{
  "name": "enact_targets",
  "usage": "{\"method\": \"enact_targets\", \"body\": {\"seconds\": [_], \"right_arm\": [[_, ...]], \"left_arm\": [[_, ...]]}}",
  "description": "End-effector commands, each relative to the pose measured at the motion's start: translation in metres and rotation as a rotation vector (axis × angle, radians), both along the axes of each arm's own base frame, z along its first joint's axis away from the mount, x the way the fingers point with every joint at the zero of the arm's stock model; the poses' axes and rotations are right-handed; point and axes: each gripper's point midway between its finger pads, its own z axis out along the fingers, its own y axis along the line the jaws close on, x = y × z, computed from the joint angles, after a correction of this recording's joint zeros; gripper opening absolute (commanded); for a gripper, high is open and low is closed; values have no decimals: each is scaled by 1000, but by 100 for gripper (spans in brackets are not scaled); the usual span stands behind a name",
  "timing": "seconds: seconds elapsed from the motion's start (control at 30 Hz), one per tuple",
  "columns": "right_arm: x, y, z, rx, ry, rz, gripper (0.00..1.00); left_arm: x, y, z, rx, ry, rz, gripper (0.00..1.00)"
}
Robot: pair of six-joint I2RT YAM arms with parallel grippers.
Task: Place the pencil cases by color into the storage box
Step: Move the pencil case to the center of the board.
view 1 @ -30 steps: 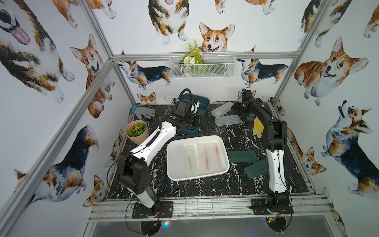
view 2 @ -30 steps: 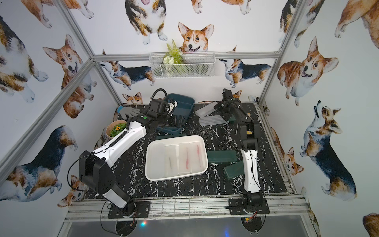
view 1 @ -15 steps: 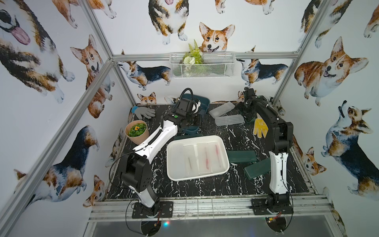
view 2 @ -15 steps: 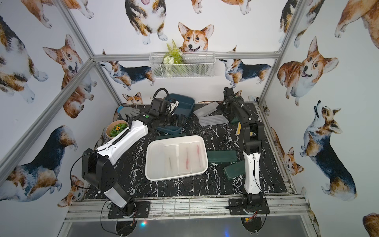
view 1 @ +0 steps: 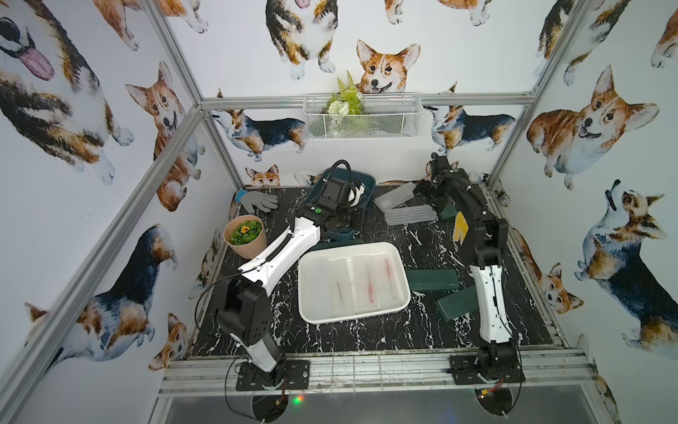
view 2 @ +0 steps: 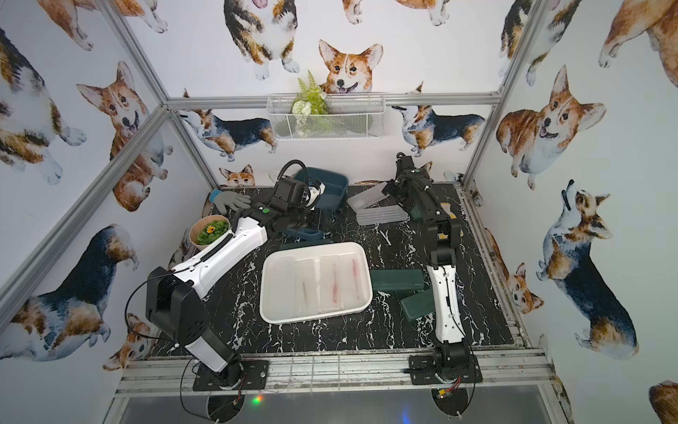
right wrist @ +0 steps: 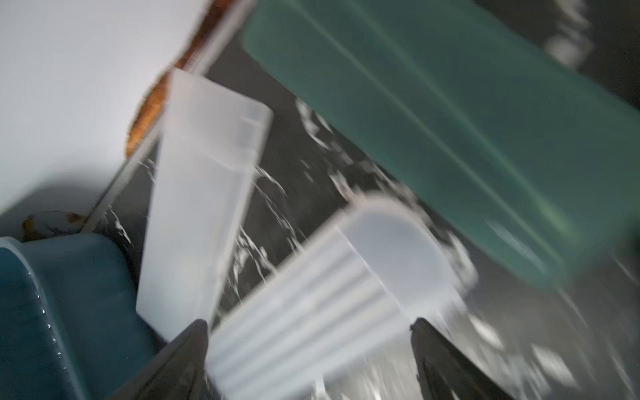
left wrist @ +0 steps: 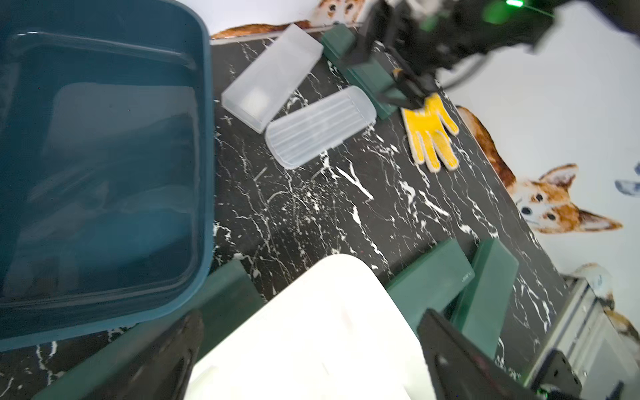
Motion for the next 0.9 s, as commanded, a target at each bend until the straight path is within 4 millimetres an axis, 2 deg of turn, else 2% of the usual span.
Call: {"method": "enact_targets", "body": {"seconds": [0.0,0.17,0.4,0.63,0.87], "right_arm": [[-1,11,37,-70,-103,277,94],[3,6,39,-118,-132,358,94],[-6,9,33,-157,-131,472,94],[-10,20,28,-167,-167,601,95],[-10,35,20,-150,-207,698,95]], "left_arm": [[-8,5,4,27,-23,-29,100],[-15,5,7,27,-20,-46,100],[-12,3,9,18,-38,-49,100],[-6,5,17,19,-99,-37,100],[-9,5,21,-10,-111,-35,100]]}}
